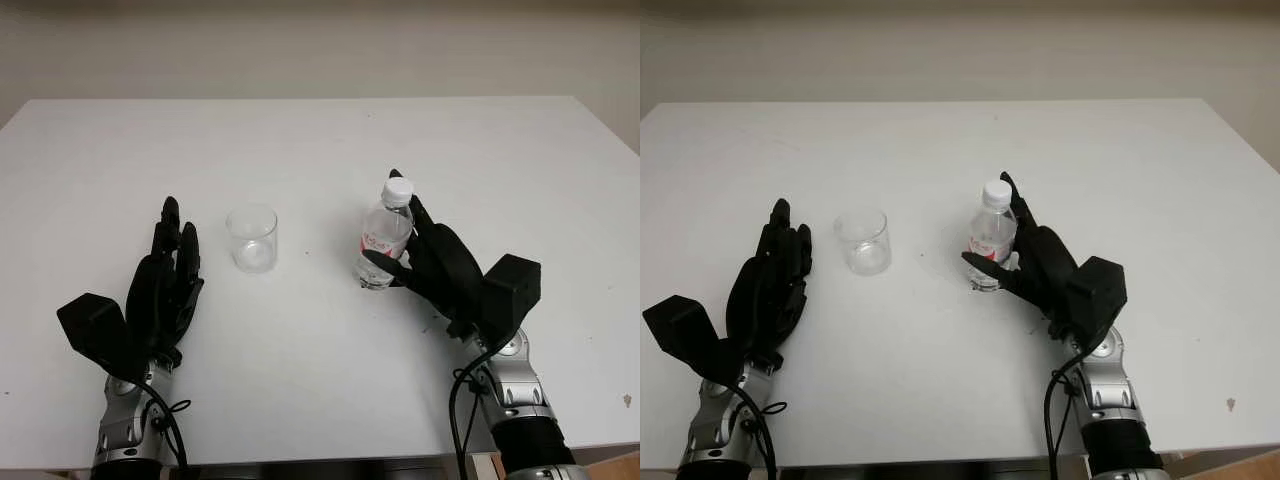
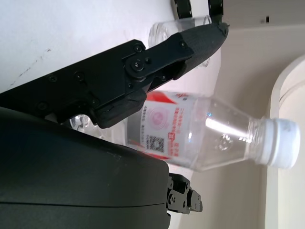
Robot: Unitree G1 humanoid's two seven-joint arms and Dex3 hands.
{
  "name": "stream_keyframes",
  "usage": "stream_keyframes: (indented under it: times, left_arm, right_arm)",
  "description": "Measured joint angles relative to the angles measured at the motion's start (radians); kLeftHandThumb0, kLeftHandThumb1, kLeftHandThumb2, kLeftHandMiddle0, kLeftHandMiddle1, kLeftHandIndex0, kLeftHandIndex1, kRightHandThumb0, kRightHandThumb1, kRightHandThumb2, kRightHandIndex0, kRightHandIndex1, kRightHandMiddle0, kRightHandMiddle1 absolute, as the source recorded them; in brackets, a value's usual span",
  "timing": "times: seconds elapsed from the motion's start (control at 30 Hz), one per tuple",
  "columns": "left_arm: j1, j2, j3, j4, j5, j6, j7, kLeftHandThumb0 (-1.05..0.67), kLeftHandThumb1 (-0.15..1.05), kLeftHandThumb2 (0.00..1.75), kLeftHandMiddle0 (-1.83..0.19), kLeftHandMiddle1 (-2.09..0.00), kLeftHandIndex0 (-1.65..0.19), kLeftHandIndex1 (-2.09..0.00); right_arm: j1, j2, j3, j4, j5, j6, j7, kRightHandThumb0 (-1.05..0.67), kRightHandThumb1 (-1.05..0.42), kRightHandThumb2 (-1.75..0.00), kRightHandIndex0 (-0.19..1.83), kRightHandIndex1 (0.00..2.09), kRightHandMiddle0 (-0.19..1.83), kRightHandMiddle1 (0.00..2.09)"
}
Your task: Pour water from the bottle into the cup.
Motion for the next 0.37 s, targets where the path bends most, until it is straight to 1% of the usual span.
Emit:
stream_keyframes:
  times: [0.1,0.37]
  left_arm:
    - [-0.001,0.0,0.0,0.002,0.0,0.0,0.0,-0.75,1.05,0.48,0.19,-0.05,0.18,-0.05]
    - [-0.001,0.0,0.0,0.004,0.001,0.0,0.004,-0.76,1.05,0.48,0.19,-0.05,0.18,-0.05]
  right_arm:
    - [0.005,0.01,-0.003,0.012,-0.001,-0.009,-0.016,-0.96,-0.93,-0.06,-0.19,0.0,-0.19,0.0]
    - [0.008,0.027,-0.005,0.033,0.002,-0.034,-0.023,-0.95,-0.93,-0.05,-0.19,0.0,-0.19,0.0]
